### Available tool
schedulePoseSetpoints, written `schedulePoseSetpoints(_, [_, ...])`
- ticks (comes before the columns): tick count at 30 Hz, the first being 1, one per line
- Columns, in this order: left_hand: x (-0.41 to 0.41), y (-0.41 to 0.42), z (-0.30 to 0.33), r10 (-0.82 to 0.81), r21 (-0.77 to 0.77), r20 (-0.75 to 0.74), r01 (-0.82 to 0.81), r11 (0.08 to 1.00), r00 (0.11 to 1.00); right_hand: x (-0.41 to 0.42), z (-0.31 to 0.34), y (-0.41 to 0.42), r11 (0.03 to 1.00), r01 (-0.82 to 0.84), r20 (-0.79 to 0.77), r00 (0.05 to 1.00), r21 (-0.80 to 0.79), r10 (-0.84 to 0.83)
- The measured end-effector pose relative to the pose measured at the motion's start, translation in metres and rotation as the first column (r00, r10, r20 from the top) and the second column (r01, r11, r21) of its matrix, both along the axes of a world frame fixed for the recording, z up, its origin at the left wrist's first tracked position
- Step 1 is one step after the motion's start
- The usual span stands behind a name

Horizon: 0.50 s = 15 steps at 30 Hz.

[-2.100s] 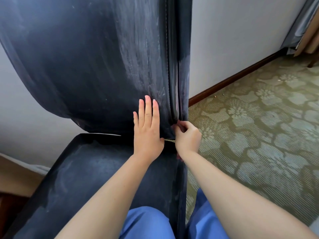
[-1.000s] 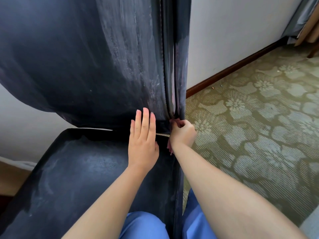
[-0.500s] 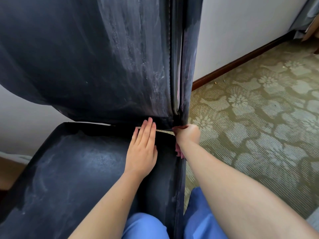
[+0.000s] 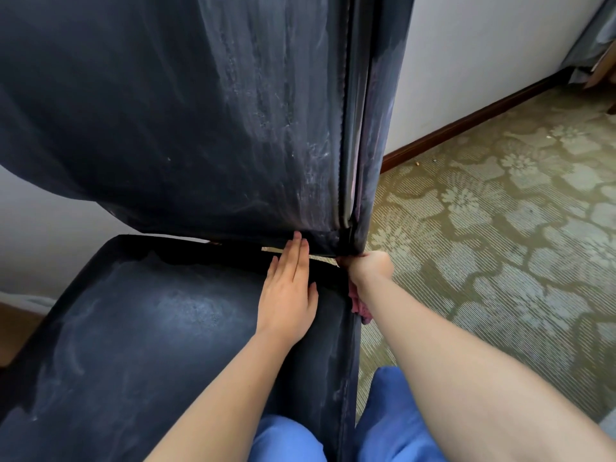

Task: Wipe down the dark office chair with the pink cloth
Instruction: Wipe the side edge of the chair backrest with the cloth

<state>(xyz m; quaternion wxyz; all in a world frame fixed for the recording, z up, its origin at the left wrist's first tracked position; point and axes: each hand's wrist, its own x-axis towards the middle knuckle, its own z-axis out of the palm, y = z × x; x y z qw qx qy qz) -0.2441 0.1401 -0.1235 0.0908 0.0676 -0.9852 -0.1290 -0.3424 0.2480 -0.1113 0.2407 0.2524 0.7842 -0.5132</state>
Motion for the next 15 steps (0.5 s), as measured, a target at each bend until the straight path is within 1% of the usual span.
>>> schedulePoseSetpoints(2, [0.001,0.003,0.005,0.004,-0.006,0.031,-0.004,1.0,0.999,0.003,0.0,-0.002,1.0,0.01,-0.075,0.997,0.011,-0.009])
schedulePoseSetpoints(4, [0.0,0.006,0.008,0.015,-0.022,0.076,-0.013,1.0,0.997,0.007,0.004,-0.004,0.999,0.046,-0.133,0.99,-0.021,-0.049])
schedulePoseSetpoints(7, [0.003,0.011,0.018,0.054,-0.043,0.103,-0.05,0.998,0.993,0.016,0.017,-0.004,0.993,0.091,-0.225,0.969,-0.071,-0.105])
schedulePoseSetpoints(11, [0.01,0.019,0.037,0.044,-0.056,0.122,-0.037,0.998,0.992,0.025,0.044,-0.001,0.994,0.062,-0.41,0.907,-0.092,-0.095])
schedulePoseSetpoints(13, [0.014,0.022,0.048,0.031,-0.071,0.107,-0.024,0.997,0.994,0.029,0.057,0.003,0.997,0.031,-0.495,0.866,-0.072,-0.062])
schedulePoseSetpoints(15, [0.019,0.027,0.06,0.026,-0.088,0.077,-0.02,0.996,0.997,0.033,0.068,0.01,0.997,0.008,-0.548,0.835,-0.081,-0.051])
